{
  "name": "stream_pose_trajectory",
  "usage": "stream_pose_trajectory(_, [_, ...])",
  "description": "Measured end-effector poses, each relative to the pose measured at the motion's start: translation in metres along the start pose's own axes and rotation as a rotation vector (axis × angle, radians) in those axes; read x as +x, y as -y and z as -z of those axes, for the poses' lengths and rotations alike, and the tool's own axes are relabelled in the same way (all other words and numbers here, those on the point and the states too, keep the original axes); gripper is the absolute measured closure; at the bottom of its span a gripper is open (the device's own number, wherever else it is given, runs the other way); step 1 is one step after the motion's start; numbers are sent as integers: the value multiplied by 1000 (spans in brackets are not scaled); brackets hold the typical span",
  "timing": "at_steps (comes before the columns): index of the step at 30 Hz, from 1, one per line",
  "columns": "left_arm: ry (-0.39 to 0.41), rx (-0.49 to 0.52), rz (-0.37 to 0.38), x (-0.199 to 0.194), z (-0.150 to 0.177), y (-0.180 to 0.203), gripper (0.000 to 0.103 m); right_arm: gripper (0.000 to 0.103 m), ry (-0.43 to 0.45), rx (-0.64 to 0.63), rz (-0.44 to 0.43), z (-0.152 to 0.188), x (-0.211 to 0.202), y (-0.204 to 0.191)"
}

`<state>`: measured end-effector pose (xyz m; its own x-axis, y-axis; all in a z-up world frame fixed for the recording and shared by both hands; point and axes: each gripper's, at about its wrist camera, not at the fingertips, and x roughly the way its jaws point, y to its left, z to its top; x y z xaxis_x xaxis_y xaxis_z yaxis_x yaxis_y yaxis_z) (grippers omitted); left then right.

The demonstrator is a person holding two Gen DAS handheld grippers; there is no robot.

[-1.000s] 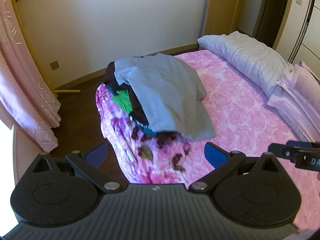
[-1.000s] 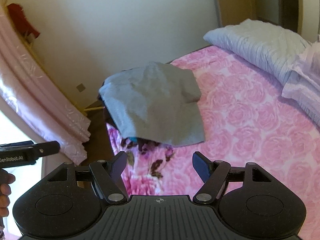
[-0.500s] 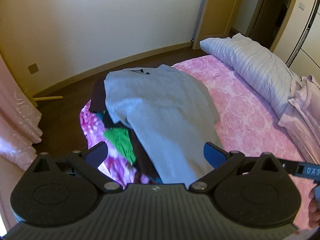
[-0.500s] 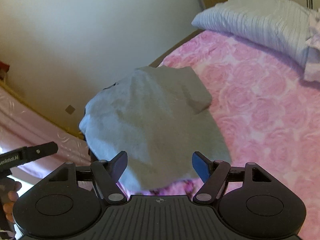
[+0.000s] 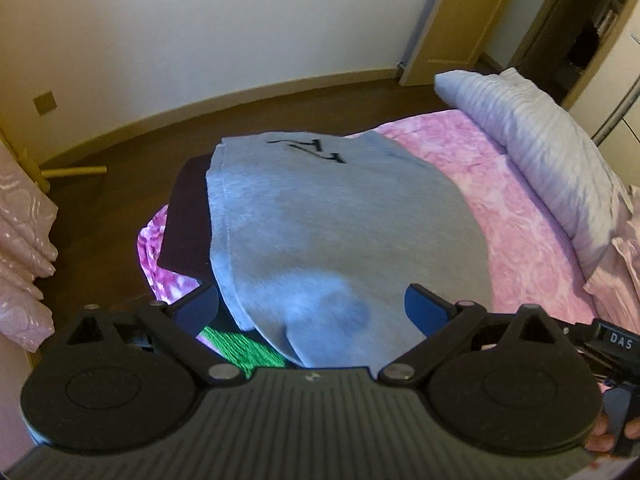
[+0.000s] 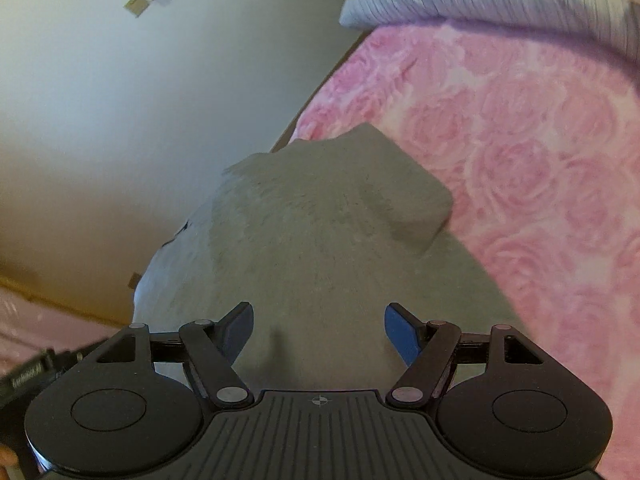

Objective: Organize objects
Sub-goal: 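Grasp the grey skirt on top of the pile with both grippers, then lift the grey skirt with both grippers and drop it on the bed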

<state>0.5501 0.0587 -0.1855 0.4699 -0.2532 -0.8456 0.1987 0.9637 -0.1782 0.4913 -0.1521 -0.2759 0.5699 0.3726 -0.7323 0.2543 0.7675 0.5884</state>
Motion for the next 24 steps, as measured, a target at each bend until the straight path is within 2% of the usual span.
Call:
stream_pose_trajectory(4, [-29, -35, -16, 22, -9, -14, 5, 33, 7, 123, -26, -6, 31, 14])
stream_pose_trajectory(6, [-37, -54, 7, 28, -11, -19, 8, 33, -3, 176, -52, -8, 44, 19])
stream_pose_trajectory(8, [-50, -73, 40, 34, -13, -21, 15, 34, 20, 174, -51, -10, 49, 19])
stream_pose_trajectory(9, [-59, -78, 47, 37, -14, -21, 22, 38, 20, 158, -56, -11, 50, 18])
stream_pose_trajectory(10, [-67, -82, 56, 40, -15, -21, 27, 48, 13, 126, -47, -12, 51, 15])
stream_pose_trajectory(11, [-73, -85, 72, 42, -16, -20, 37, 74, 8, 72, -30, -13, 52, 10])
stream_pose_trajectory(12, [-77, -85, 84, 43, -17, -18, 48, 93, 8, 21, -10, -13, 53, 5])
stream_pose_trajectory(13, [-78, -79, 92, 43, -19, -15, 57, 97, 6, -18, -6, -13, 52, 1])
stream_pose_trajectory(14, [-75, -66, 107, 42, -20, -12, 71, 101, 0, -47, -7, -13, 51, -2])
stream_pose_trajectory(15, [-68, -41, 107, 40, -22, -6, 81, 102, 0, -72, 1, -12, 49, -3])
stream_pose_trajectory(18, [-46, 46, 88, 31, -27, 9, 95, 103, 27, -109, 15, -9, 40, -7])
stream_pose_trajectory(24, [47, 119, 197, -17, -33, 31, 98, 103, 146, -78, -32, -15, -11, -9])
